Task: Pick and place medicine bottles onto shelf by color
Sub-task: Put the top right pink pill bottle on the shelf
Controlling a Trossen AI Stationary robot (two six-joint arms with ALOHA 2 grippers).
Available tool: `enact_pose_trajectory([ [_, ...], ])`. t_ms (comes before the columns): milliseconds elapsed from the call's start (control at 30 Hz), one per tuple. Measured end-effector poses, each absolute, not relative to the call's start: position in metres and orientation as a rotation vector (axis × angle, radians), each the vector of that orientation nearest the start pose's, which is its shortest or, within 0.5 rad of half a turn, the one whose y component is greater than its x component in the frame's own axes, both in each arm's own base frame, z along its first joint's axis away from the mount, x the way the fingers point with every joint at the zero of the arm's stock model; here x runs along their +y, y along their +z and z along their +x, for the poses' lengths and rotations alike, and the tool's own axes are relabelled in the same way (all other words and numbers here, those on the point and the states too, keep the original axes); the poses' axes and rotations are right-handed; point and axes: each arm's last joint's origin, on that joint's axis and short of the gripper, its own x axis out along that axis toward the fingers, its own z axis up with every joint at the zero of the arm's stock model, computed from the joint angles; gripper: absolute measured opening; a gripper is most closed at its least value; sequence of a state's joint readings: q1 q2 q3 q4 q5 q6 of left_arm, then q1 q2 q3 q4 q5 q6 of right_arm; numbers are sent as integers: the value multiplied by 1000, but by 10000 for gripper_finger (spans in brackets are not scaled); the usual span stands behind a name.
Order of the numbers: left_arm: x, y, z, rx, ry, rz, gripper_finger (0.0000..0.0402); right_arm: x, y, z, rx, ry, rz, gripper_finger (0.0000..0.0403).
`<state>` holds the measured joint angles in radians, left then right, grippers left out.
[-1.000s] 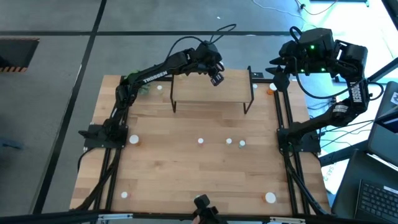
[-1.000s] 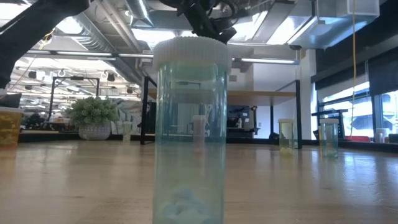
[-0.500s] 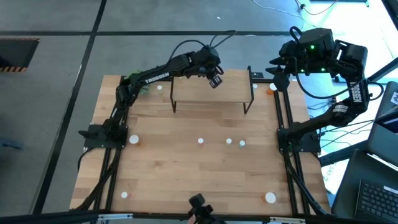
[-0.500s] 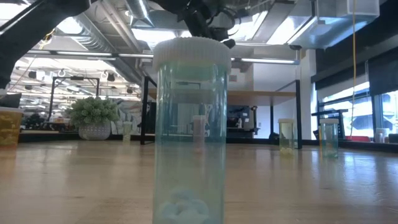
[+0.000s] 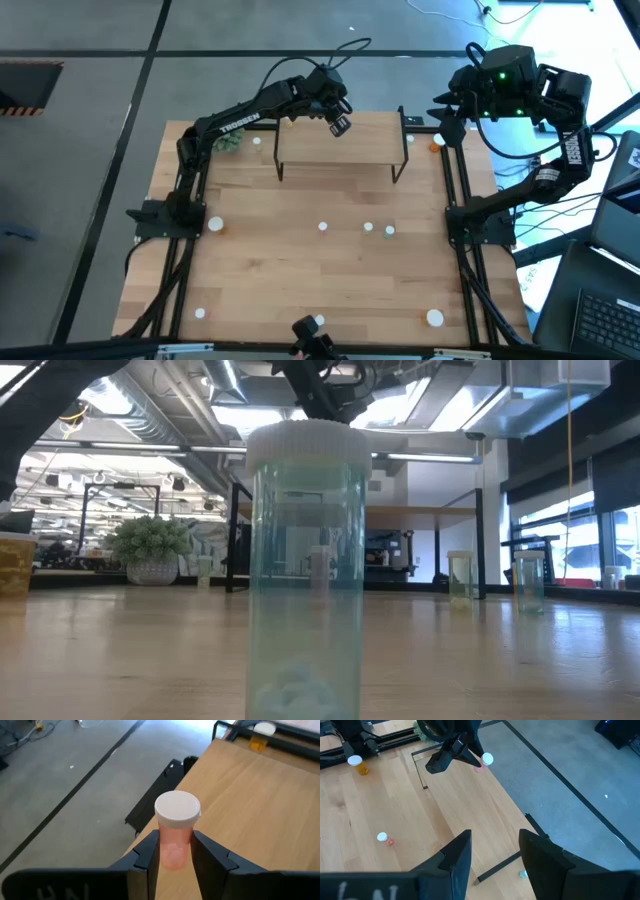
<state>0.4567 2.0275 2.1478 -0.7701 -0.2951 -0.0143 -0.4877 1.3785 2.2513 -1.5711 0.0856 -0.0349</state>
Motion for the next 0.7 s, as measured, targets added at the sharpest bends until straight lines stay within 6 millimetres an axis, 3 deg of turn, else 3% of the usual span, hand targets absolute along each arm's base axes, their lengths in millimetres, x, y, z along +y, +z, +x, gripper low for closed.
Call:
enact_pose_trajectory([
  [700,201,368,398,700,694,-79,96,-75,527,136,703,-538,109,168],
])
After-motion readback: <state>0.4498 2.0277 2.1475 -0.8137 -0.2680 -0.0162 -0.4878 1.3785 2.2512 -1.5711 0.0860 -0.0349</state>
